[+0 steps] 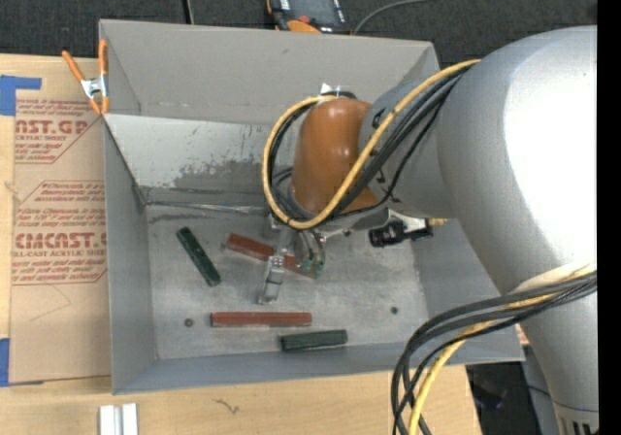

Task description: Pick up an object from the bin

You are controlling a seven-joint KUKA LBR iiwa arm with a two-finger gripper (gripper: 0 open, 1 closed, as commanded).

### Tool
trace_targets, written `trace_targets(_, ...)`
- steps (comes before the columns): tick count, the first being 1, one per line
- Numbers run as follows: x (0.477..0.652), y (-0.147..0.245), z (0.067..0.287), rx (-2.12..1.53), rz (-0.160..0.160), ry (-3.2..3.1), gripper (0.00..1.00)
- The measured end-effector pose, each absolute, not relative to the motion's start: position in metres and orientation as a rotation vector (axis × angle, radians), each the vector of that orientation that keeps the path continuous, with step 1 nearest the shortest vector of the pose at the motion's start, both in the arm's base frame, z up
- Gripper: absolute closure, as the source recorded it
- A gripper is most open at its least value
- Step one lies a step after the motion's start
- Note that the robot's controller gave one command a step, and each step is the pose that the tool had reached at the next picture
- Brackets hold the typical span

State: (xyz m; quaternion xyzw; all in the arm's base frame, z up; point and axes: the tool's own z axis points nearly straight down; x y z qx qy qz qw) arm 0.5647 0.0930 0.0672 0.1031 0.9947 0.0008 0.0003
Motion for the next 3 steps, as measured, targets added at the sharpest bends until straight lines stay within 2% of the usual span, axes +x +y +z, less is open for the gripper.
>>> trace_targets(1, 0.565, 0.093, 0.068, 0.324, 0.003, 3.123, 1.00)
trace_targets(2, 0.567, 0.094, 0.122, 0.323, 0.004, 3.119, 1.00)
trace_targets(3, 0.569, 0.094, 0.187, 0.322, 0.005, 3.118, 1.00)
